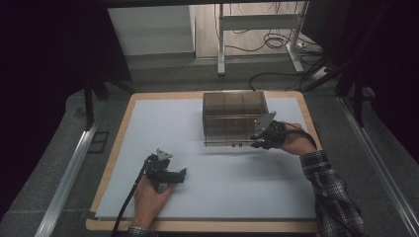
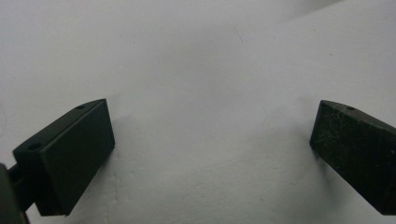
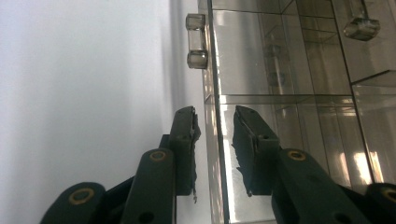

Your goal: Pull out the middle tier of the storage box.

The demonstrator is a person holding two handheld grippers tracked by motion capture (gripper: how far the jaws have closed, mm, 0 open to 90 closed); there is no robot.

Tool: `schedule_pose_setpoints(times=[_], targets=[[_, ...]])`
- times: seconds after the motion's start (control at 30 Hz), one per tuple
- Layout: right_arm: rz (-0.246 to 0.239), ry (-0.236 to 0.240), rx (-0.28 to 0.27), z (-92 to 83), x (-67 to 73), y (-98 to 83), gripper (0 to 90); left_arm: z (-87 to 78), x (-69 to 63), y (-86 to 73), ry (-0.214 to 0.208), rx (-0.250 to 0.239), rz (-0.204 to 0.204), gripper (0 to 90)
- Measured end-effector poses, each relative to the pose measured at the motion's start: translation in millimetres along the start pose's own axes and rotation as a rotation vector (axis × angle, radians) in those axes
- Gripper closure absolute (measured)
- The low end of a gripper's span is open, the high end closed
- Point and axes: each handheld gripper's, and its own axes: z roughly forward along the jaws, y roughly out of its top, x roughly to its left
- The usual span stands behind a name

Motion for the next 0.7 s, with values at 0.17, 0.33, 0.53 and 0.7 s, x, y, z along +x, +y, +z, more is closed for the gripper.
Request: schedule_pose_setpoints(times=[0.17, 0.33, 0.53, 0.7], targets=[[0.007, -0.004, -0.013, -1.3, 2.0, 0.5, 67.0, 0.0, 0.0, 0.0, 0.000, 0.000, 0.000, 0.0], [0.005, -0.023, -0.015, -3.8, 5.4, 1.8, 64.3, 0.0, 0.0, 0.0, 0.000, 0.000, 0.000, 0.0], [0.010, -0.044, -0.028, -7.9, 10.3, 3.3, 60.7, 0.0, 0.0, 0.0, 0.000, 0.000, 0.000, 0.0], [0.020, -0.055, -0.033, -9.6, 13.6, 4.1, 57.7, 0.0, 0.0, 0.0, 0.000, 0.000, 0.000, 0.0]])
